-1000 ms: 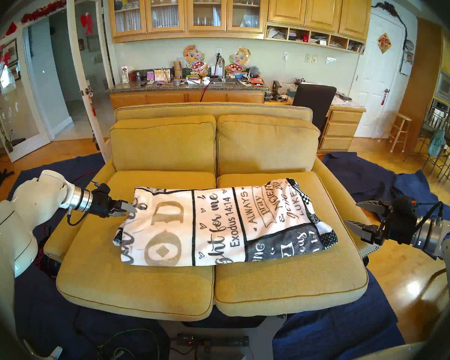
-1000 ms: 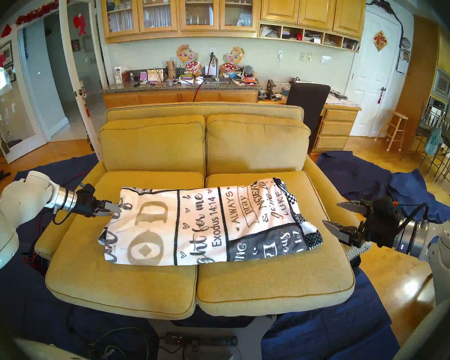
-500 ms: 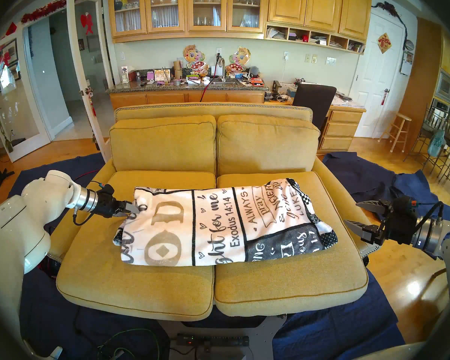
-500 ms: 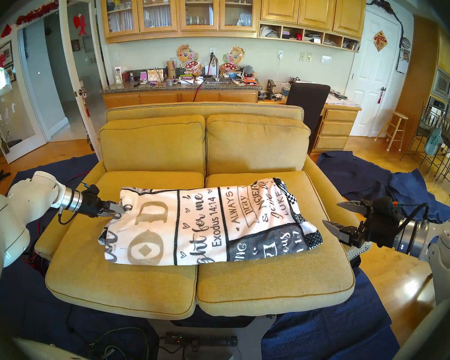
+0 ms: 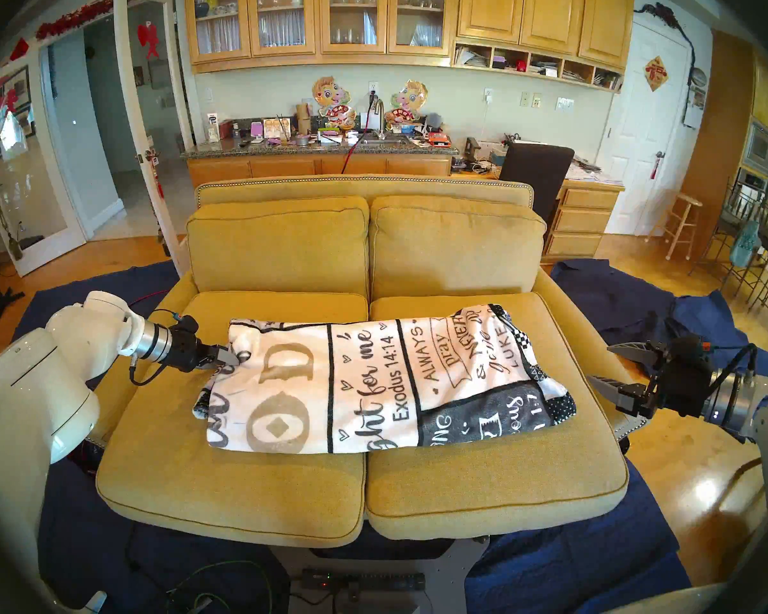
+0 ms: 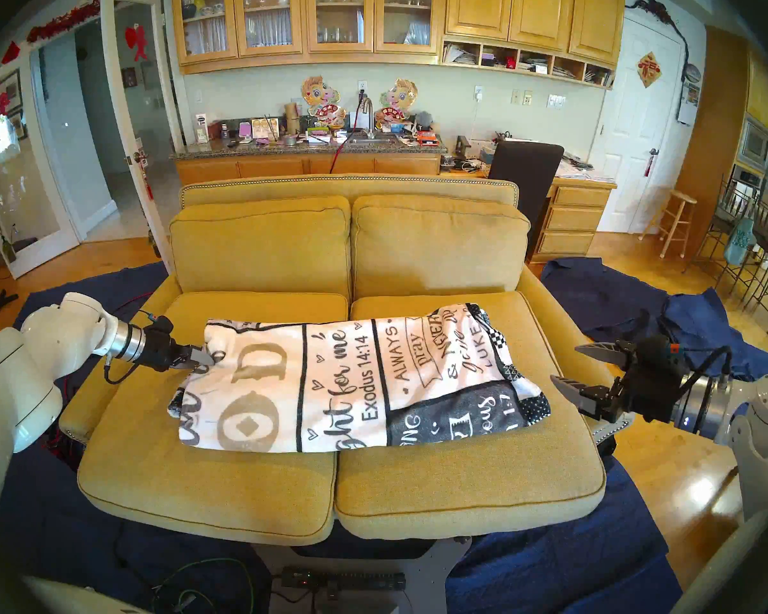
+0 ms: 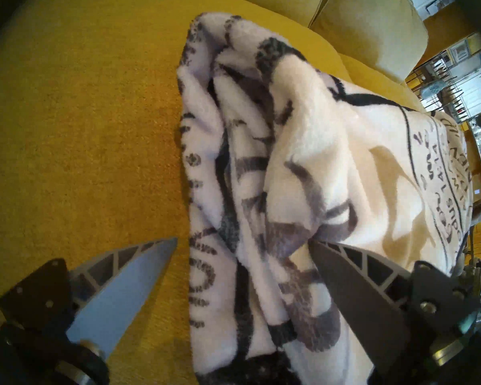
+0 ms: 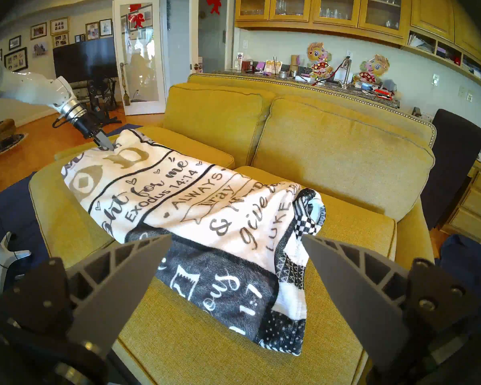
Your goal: Fold the blanket in half twice
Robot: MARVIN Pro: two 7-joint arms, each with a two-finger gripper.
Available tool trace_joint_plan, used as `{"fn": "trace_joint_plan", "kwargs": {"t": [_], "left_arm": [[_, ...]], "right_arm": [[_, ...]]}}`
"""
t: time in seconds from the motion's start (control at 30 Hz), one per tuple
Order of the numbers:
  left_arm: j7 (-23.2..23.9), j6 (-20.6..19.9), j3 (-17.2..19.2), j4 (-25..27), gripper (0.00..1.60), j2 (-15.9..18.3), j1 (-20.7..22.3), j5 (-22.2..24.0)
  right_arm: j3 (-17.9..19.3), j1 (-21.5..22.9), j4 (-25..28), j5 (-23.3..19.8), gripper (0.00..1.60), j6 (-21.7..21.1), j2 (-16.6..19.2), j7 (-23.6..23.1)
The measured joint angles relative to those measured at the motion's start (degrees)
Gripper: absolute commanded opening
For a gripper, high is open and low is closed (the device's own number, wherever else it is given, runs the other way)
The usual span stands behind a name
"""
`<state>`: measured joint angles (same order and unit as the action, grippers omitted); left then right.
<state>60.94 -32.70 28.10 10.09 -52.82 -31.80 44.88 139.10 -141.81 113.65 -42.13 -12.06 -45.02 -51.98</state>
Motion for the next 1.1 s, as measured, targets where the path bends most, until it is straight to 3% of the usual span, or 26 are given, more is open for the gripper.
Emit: {"fn": "trace_joint_plan", "kwargs": {"t": [0.33, 0.63, 1.1], "left_arm": [[-0.80, 0.10, 0.71, -1.55, 1.60, -1.25, 0.07, 0.09], [2.64, -3.08, 1.55, -2.02, 1.60, -1.36, -0.01, 0.55], [6.16, -4.91, 1.51, -1.47, 1.60, -1.95, -0.97, 0.45]], "right_arm": [[0.01, 0.00, 0.00, 0.00, 1.60, 0.00, 0.00, -0.01], [0.01, 0.00, 0.00, 0.00, 1.60, 0.00, 0.00, -0.02], [0.05, 0.00, 0.02, 0.00, 1.60, 0.00, -0.01, -0.05]]}}
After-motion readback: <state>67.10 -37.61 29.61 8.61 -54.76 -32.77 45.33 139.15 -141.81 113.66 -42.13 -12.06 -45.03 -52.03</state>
